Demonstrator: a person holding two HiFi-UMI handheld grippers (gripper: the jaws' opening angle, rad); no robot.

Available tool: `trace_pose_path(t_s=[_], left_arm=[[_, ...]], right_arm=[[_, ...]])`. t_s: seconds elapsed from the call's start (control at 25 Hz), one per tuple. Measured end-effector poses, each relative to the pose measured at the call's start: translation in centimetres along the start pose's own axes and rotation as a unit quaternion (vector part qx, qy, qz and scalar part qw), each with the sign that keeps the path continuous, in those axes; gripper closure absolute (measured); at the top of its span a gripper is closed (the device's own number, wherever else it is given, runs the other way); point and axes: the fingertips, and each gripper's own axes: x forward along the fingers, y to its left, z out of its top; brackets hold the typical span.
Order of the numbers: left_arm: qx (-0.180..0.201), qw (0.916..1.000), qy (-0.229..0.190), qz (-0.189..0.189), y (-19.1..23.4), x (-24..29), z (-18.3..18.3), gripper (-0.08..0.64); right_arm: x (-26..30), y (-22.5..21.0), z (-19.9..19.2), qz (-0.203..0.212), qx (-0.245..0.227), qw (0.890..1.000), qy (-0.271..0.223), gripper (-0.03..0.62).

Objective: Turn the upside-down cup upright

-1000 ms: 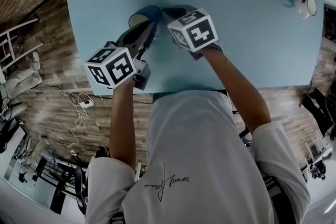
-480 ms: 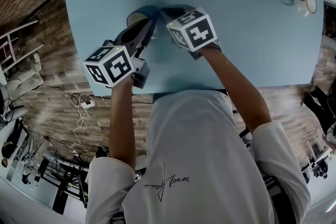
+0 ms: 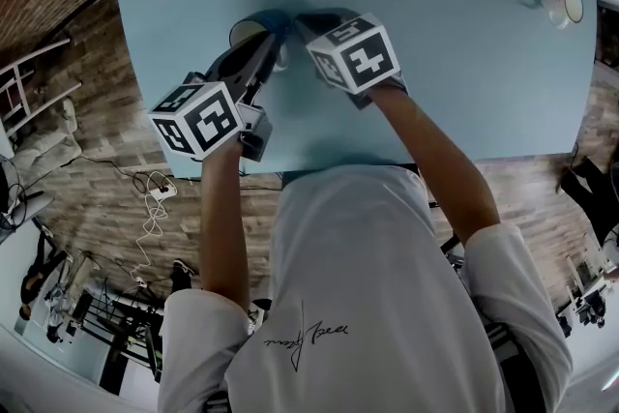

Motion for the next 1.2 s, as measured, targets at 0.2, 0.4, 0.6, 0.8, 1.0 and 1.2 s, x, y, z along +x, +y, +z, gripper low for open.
trace_pose_path(t_s=[0.2, 0.4, 0.6, 0.8, 1.0, 1.2], left_arm=[[-0.005, 1.0000, -0.002, 0.000, 0.03, -0.04, -0.05, 0.523], [-0.006, 1.0000, -0.002, 0.000, 0.04, 0.07, 0.04, 0.523], [-0.002, 1.0000, 0.001, -0.009, -0.06, -0.01, 0.01, 0.523], [-0.003, 0.9999, -0.010, -0.013, -0.41, 0.12, 0.52, 0.526], [-0.006, 0.9998, -0.010, -0.014, -0.55, 0.41, 0.70, 0.526], [-0.006, 0.9998, -0.010, -0.014, -0.68, 0.40, 0.58, 0.526]], right_arm=[[-0.08, 0.03, -0.12, 0.000, 0.000, 1.000, -0.001, 0.571], [-0.05, -0.07, -0.21, 0.001, 0.001, 1.000, 0.002, 0.571], [0.20, 0.16, -0.21, 0.001, 0.002, 1.000, 0.003, 0.571], [0.00, -0.25, -0.52, -0.005, 0.003, 1.000, 0.005, 0.571], [-0.30, -0.59, -0.53, -0.002, 0.007, 1.000, 0.005, 0.571], [-0.51, -0.60, -0.31, -0.004, 0.005, 1.000, 0.003, 0.571]])
